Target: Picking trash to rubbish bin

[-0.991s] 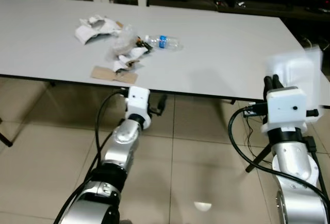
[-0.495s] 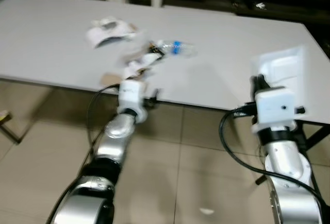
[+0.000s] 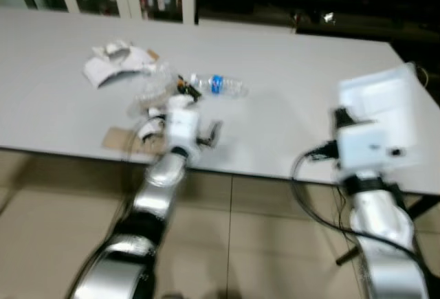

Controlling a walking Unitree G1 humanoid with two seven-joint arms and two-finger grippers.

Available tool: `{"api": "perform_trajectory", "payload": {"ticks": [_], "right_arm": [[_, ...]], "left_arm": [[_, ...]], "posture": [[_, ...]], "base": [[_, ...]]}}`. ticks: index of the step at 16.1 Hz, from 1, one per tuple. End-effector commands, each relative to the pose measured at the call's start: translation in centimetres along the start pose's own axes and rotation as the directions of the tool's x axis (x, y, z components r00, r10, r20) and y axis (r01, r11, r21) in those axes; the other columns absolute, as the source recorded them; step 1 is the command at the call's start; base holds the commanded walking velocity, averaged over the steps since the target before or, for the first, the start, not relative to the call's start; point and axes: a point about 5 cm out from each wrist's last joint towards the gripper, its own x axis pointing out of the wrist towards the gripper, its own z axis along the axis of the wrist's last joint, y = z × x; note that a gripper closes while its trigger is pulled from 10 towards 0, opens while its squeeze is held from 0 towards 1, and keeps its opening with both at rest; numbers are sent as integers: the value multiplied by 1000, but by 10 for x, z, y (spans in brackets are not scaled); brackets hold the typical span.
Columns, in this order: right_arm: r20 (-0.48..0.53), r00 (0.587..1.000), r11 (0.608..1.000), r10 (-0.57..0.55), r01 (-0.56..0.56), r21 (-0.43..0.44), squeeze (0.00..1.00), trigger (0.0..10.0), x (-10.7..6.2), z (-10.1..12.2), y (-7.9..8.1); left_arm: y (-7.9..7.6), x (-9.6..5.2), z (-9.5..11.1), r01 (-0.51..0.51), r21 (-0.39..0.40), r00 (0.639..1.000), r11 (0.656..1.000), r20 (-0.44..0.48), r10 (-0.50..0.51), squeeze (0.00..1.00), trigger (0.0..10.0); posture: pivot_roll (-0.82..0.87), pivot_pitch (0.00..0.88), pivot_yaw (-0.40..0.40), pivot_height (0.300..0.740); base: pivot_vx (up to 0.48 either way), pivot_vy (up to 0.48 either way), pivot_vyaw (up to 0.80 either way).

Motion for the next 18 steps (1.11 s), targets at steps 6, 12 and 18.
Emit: {"api": "perform_trajectory", "payload": {"ticks": [6, 12, 18], "right_arm": [[-6, 1000, 999, -21, 21, -26, 0, 10000, -1, -1, -9], [-9, 1000, 999, -25, 24, -31, 0, 10000, -1, -2, -10], [-10, 1000, 1000, -24, 24, -20, 0, 10000, 0, -1, -7]], "left_arm": [[0, 1, -3, -64, 94, 997, 994, -24, 67, 0, 10000], [10, 1, 0, -121, 198, 992, 973, -14, 127, 0, 10000], [28, 0, -8, -109, 303, 985, 947, -96, 145, 0, 10000]], "posture": [[125, 75, -43, 740], [133, 80, -41, 740], [154, 107, -35, 740]], "base": [[0, 0, 0], [0, 0, 0], [0, 0, 0]]}}
